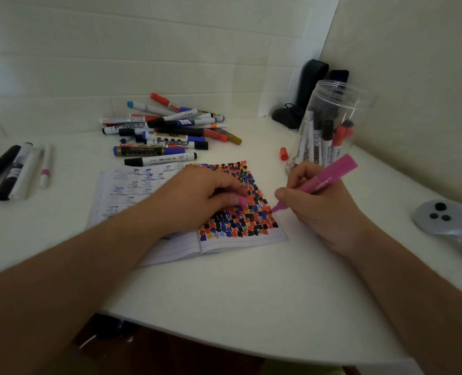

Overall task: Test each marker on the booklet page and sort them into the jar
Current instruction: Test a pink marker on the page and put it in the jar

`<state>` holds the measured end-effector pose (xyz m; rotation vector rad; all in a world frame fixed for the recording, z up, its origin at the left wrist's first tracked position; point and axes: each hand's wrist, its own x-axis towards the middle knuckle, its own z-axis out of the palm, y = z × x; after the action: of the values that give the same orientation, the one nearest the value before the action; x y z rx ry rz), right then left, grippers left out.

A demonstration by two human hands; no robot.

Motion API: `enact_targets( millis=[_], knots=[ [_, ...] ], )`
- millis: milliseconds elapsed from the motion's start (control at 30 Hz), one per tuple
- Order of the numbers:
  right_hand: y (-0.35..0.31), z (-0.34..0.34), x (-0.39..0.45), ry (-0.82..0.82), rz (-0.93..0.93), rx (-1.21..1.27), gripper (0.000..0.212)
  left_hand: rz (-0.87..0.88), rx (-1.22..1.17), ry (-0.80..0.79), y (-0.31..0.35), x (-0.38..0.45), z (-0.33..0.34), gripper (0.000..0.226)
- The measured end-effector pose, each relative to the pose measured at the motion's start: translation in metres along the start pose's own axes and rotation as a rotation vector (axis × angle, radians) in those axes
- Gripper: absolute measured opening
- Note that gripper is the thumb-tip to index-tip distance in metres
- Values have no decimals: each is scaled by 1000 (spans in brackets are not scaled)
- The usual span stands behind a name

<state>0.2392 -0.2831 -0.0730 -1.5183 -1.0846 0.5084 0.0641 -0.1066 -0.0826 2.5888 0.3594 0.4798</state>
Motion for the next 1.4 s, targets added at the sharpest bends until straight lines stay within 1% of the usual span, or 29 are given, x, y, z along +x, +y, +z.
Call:
enact_targets(
  millis=[67, 100, 267, 400, 433, 467, 567, 633, 700, 800, 867, 1100, 1400],
  knots=[
    [-3, 1, -2, -66, -3, 162, 24, -18, -3, 23, 1, -1, -1, 24],
    [-5, 2, -2, -92, -7, 197, 22, -22, -1, 33, 1, -2, -1, 24],
    [-6, 6, -4, -108, -22, 183, 21, -21, 24, 50, 2, -3, -2, 26],
    [-4, 5, -4, -96, 24, 185, 4, -19, 27, 39, 5, -3, -3, 26],
    [-3, 4, -3, -97, 29, 188, 6, -18, 27, 38, 5, -3, -3, 25],
    [-2, 3, -3, -109, 32, 199, 13, -17, 24, 40, 5, -3, -3, 25],
    [-1, 0, -3, -212, 87, 289, 38, -19, -10, 57, 3, -4, -3, 22],
    [0, -1, -2, -256, 118, 332, 46, -42, -77, 66, 2, -3, -5, 20],
    [1, -1, 0, -196, 93, 283, 40, -89, -196, 74, 1, -3, -8, 16],
    [0, 0, 2, 17, 24, 183, 14, -152, -362, 92, -1, -5, -11, 17],
    [2, 0, 3, 86, -10, 156, 3, -170, -410, 110, -1, -5, -12, 18],
    [5, 4, 3, 16, -22, -18, 9, -169, -421, 159, -8, -4, -13, 19],
    [-1, 10, 6, 8, -2, -68, 6, -165, -338, 170, -7, -5, -12, 22]
  ],
)
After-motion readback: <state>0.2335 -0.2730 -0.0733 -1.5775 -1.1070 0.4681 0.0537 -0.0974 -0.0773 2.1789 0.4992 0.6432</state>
